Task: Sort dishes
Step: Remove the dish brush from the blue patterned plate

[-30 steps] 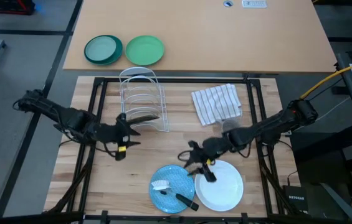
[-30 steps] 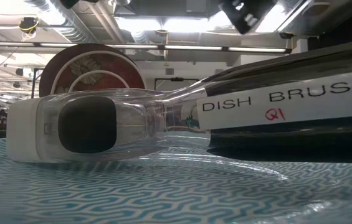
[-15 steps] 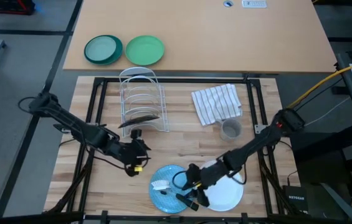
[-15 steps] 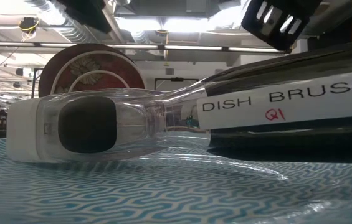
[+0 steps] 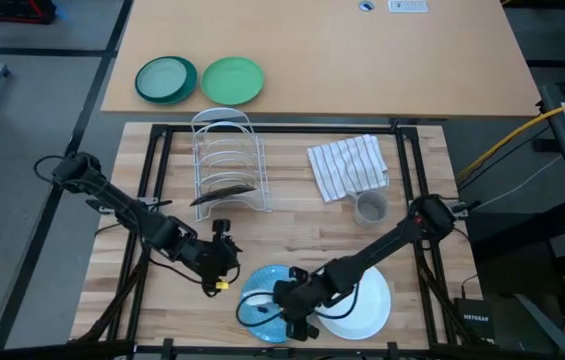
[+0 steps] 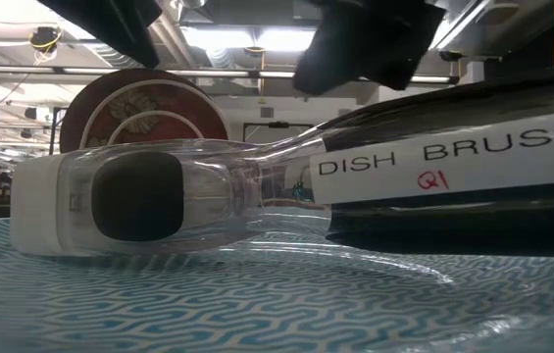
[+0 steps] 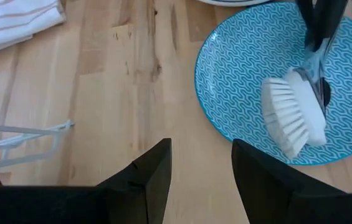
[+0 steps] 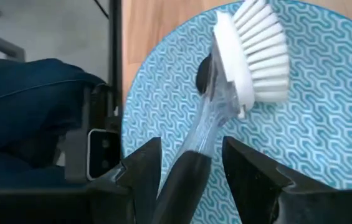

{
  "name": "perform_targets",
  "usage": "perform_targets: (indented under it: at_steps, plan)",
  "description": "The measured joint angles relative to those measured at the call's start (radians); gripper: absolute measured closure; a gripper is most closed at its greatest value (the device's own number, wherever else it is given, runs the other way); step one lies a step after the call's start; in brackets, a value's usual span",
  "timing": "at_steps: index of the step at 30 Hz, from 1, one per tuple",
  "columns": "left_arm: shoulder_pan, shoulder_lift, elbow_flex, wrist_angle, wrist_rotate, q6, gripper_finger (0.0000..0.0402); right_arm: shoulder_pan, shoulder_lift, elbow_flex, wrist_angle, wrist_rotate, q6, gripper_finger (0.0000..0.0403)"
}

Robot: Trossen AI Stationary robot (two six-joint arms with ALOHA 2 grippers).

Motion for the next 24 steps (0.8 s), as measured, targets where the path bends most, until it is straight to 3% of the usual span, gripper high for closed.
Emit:
perform_targets:
  at_steps: [7, 24]
  plan:
    - [-0.028, 0.0, 0.0, -0.005, 0.0, 0.008, 0.0247, -0.006, 0.083, 0.089, -0.022, -0.001, 0.065, 0.023]
    - [-0.073, 0.0, 0.0, -0.007, 0.0, 0.059, 0.0247, -0.006, 0.146, 0.087, -0.069, 0.078, 0.136, 0.023]
